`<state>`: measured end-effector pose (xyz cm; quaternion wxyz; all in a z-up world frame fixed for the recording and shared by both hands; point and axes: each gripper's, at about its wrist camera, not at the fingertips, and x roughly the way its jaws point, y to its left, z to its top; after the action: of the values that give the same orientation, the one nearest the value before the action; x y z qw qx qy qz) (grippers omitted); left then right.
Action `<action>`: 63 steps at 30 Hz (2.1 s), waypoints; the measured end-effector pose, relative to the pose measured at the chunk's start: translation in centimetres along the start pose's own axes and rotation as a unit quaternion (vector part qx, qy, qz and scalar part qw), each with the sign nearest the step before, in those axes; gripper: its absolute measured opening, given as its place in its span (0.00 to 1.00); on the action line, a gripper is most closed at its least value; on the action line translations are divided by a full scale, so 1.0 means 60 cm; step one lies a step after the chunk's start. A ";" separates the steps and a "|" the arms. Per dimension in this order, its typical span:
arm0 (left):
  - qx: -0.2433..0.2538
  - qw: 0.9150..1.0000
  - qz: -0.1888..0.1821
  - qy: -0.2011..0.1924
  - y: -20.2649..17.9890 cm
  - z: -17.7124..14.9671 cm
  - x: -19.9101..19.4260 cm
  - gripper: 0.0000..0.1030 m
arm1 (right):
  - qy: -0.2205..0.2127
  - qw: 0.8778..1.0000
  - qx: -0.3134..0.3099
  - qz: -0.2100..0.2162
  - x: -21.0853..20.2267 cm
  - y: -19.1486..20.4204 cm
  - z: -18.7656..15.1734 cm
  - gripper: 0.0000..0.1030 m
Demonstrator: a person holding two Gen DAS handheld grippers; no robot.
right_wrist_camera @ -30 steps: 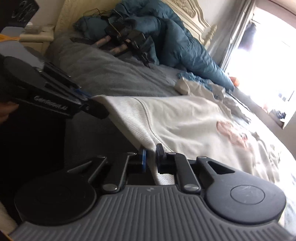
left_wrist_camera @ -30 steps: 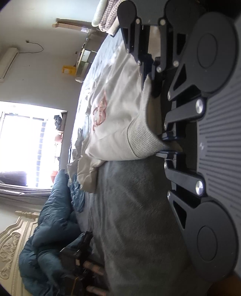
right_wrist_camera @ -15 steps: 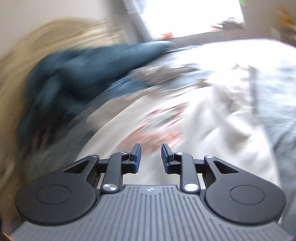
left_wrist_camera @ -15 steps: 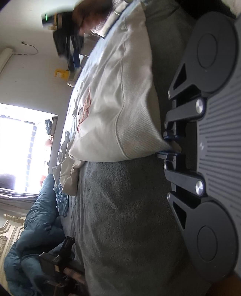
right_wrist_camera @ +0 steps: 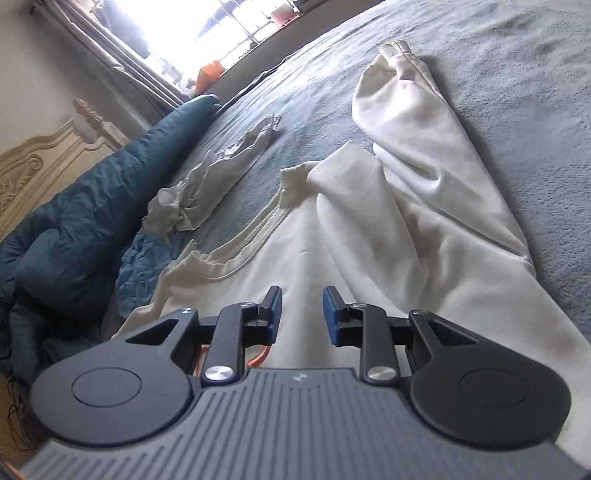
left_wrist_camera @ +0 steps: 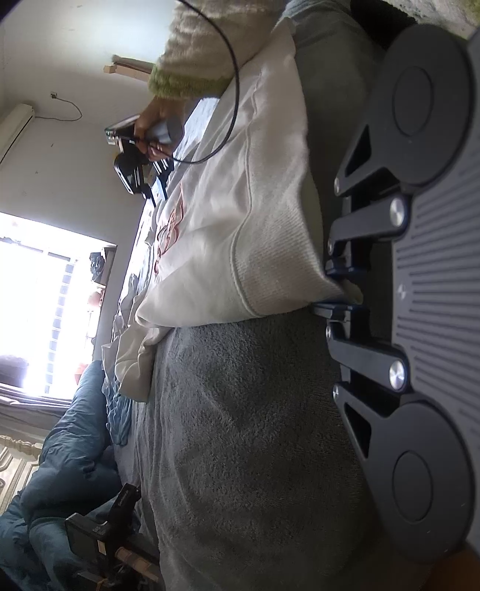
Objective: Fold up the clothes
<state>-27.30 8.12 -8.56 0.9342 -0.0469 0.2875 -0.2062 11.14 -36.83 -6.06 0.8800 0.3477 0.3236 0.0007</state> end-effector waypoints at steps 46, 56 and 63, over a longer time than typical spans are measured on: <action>0.037 0.998 0.041 0.010 -0.030 0.009 0.006 0.16 | -0.161 0.927 0.186 -0.282 -1.004 -0.456 -0.533 0.03; 0.058 0.997 0.049 0.024 -0.039 0.018 0.008 0.16 | -0.075 0.883 0.261 -0.382 -0.978 -0.533 -0.560 0.55; 0.055 0.997 0.047 0.020 -0.038 0.016 0.009 0.16 | -0.132 0.914 -0.065 -0.379 -0.897 -0.371 -0.509 0.55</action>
<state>-27.19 5.78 -7.54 0.9381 0.0227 0.2962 -0.1781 -53.78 -47.19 -5.86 0.8695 0.1376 0.3114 -0.3578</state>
